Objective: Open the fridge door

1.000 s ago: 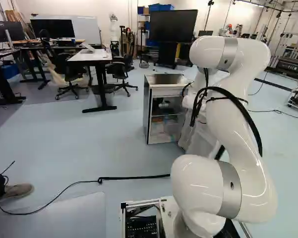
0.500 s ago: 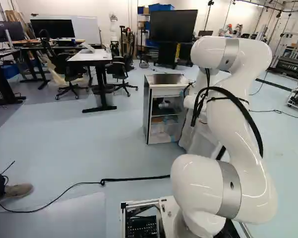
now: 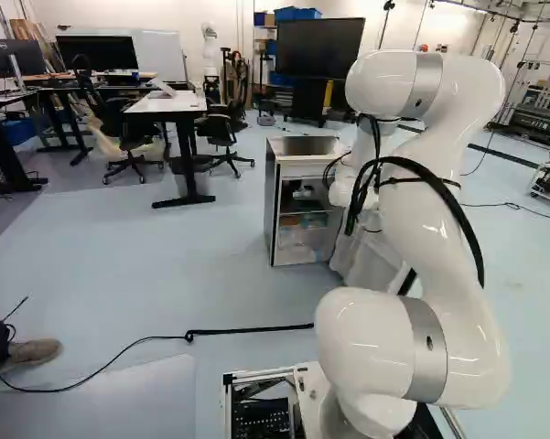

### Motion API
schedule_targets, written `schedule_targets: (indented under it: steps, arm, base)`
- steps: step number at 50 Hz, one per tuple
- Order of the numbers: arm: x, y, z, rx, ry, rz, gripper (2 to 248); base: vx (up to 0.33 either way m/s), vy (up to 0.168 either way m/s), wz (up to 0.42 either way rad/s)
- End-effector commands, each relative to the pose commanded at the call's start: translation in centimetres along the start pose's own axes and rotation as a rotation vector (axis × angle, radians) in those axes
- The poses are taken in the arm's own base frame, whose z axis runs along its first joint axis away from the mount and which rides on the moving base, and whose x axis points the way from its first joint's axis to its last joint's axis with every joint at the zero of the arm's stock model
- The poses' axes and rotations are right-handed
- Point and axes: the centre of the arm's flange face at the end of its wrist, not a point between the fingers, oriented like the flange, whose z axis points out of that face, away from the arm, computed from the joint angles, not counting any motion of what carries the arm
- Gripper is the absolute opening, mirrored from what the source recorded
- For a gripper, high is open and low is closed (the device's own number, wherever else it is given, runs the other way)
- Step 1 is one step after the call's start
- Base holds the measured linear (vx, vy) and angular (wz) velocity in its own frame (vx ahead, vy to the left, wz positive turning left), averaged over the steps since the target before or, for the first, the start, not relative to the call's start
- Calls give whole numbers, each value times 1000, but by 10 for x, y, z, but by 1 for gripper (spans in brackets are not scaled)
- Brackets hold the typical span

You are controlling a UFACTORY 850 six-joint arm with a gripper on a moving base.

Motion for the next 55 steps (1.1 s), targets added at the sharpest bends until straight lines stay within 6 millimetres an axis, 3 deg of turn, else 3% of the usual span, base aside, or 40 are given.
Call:
schedule_targets:
  steps: [43,55]
  arm:
    - [-1,18,-90,430,55,-162,247]
    - [-1,20,-97,465,60,-173,247]
  base:
    - [0,0,0]
    - [0,0,0]
